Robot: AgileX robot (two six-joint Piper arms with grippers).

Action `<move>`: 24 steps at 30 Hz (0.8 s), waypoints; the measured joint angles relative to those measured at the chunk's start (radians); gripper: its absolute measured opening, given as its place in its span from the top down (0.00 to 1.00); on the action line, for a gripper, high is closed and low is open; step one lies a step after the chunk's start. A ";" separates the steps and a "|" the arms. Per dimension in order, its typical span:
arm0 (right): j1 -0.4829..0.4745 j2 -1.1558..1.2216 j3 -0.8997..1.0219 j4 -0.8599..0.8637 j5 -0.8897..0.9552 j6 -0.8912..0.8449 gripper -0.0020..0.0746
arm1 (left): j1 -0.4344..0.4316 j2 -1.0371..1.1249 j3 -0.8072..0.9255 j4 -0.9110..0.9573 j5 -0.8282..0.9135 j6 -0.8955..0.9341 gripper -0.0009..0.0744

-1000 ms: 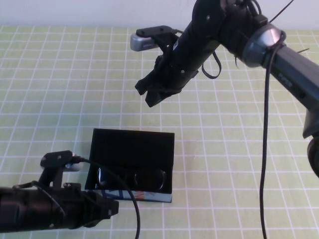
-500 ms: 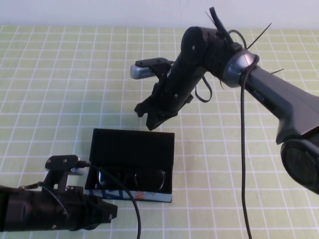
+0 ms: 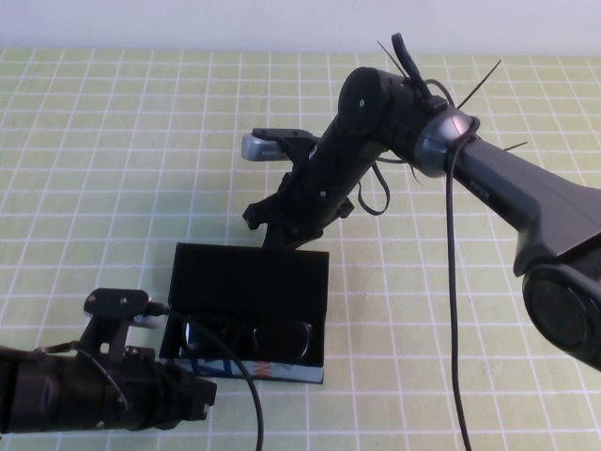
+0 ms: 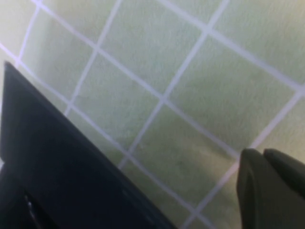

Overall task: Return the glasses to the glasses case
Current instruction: Close the glasses case

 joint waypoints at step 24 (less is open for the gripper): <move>0.023 -0.179 0.205 0.079 -0.004 -0.037 0.99 | 0.000 0.002 -0.019 0.000 -0.018 0.012 0.99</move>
